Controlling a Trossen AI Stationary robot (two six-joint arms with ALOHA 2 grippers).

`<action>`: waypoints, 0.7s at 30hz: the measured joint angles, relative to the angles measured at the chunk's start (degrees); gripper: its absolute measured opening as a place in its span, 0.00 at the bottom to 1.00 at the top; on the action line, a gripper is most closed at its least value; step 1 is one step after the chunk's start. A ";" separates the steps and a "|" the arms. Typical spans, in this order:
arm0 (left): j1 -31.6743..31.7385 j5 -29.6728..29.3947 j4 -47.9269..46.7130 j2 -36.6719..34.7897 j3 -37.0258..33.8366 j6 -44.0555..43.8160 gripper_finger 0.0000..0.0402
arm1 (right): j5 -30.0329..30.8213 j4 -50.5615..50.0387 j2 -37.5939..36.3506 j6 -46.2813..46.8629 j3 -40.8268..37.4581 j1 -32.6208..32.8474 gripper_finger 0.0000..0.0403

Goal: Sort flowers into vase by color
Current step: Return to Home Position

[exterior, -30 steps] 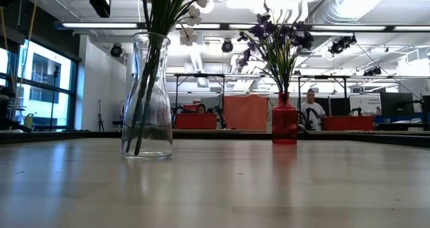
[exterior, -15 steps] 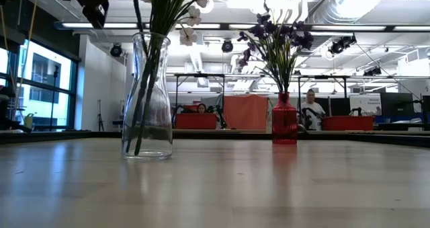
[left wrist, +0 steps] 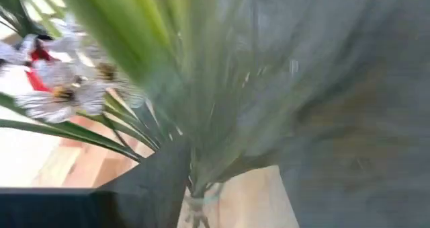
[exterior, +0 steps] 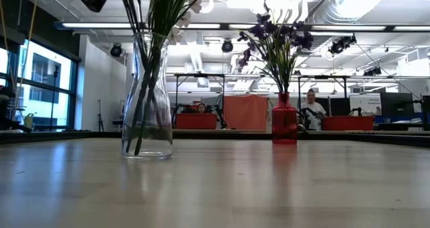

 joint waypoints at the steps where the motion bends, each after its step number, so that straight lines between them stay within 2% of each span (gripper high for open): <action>1: 0.00 0.89 -2.53 -0.16 1.24 -0.24 0.54 | 0.01 0.00 0.00 0.00 0.00 0.00 0.93; 10: 0.00 4.20 -22.42 -0.36 11.12 -4.45 0.64 | 0.02 0.00 0.00 0.00 0.00 0.00 0.93; 17: -0.04 13.80 -41.16 -0.33 19.30 -7.97 0.66 | 0.02 0.00 -0.16 -1.40 0.00 0.00 0.93; 21: -0.04 15.73 -54.07 -0.38 24.41 -8.84 0.66 | -0.02 0.00 -0.67 -2.00 0.00 0.00 0.93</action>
